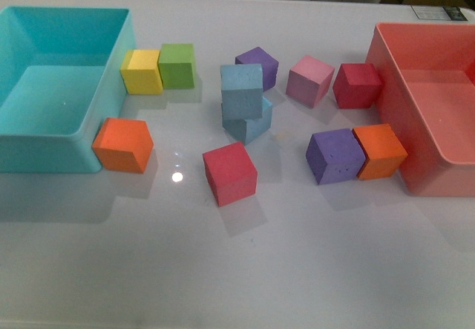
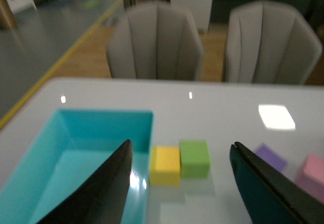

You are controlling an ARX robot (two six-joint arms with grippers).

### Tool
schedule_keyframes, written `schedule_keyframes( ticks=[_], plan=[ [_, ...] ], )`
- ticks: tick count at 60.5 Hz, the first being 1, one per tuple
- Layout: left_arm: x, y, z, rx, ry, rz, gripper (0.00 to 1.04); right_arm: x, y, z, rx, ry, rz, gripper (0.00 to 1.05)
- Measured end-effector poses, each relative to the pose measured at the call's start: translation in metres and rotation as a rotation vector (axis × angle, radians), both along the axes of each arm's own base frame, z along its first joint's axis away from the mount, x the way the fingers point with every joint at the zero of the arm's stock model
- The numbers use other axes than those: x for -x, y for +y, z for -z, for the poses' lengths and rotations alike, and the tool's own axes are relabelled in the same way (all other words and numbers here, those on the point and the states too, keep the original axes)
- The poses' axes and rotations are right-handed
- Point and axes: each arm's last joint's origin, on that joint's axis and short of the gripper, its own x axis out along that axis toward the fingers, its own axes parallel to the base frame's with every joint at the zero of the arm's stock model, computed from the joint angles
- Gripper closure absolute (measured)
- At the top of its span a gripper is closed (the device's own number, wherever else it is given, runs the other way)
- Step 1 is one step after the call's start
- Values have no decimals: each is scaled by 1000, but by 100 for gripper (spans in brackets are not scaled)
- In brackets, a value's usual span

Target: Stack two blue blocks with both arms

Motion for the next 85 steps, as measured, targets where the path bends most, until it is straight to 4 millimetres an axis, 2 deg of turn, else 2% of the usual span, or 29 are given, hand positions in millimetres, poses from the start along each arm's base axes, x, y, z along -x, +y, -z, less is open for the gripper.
schedule_keyframes(
  ticks=[5, 11, 17, 33, 43, 56, 85],
  plan=[
    [27, 23, -6, 7, -97, -2, 66, 0, 0, 0, 0, 0, -1, 9],
    [48, 40, 8, -17, -60, 0, 86, 0, 0, 0, 0, 0, -1, 9],
    [64, 51, 13, -20, -54, 6, 103, 0, 0, 0, 0, 0, -1, 9],
    [99, 73, 20, -26, -55, -2, 103, 0, 0, 0, 0, 0, -1, 9],
    [114, 80, 31, -26, -49, 3, 103, 0, 0, 0, 0, 0, -1, 9],
    [131, 94, 29, -25, -56, -4, 103, 0, 0, 0, 0, 0, -1, 9],
    [155, 95, 22, -26, -78, 0, 103, 0, 0, 0, 0, 0, -1, 9]
  ],
)
